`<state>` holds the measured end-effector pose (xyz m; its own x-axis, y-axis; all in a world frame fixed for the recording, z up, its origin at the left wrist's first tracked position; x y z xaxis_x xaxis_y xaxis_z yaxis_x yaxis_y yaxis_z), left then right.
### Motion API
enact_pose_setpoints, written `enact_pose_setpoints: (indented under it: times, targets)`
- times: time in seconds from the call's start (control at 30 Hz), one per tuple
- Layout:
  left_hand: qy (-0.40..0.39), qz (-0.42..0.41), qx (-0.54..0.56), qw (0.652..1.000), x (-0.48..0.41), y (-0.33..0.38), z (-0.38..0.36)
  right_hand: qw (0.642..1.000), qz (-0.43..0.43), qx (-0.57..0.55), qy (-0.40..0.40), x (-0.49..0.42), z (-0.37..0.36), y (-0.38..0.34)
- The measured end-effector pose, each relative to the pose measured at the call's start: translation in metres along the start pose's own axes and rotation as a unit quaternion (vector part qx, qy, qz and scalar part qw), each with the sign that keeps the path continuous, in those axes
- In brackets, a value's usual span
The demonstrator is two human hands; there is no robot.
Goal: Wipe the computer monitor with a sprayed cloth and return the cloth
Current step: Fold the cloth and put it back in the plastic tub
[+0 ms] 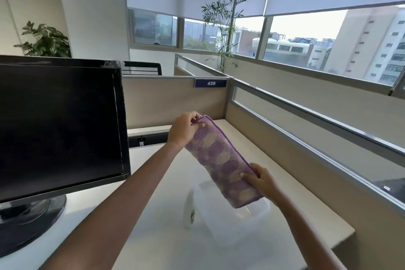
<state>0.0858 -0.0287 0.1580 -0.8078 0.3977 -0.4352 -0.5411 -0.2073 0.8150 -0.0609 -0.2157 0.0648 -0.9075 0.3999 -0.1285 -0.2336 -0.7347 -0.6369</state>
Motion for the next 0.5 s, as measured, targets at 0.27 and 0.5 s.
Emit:
enact_pose_setpoints:
  times: [0.27, 0.5]
  targets:
    - [-0.043, 0.076, -0.050, 0.995, -0.012, -0.030, -0.055, 0.982, -0.071, 0.152, -0.082, -0.014, -0.021, 0.028]
    - [-0.115, 0.118, -0.123, 0.979, -0.020, -0.070, -0.090, 0.940, -0.094, 0.235, -0.230, -0.026, -0.040, 0.042]
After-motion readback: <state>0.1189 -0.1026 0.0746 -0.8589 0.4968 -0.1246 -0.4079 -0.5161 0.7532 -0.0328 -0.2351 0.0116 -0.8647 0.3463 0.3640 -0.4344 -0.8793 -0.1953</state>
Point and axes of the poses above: each hand's wrist, its own x-axis away from the middle knuckle, its own z-axis out of the back of the hand, y = z × x, the point moved 1 cm from there along -x, towards the middle knuckle, and after that the axes turned 12 degrees about x, right-handed, at the moved point
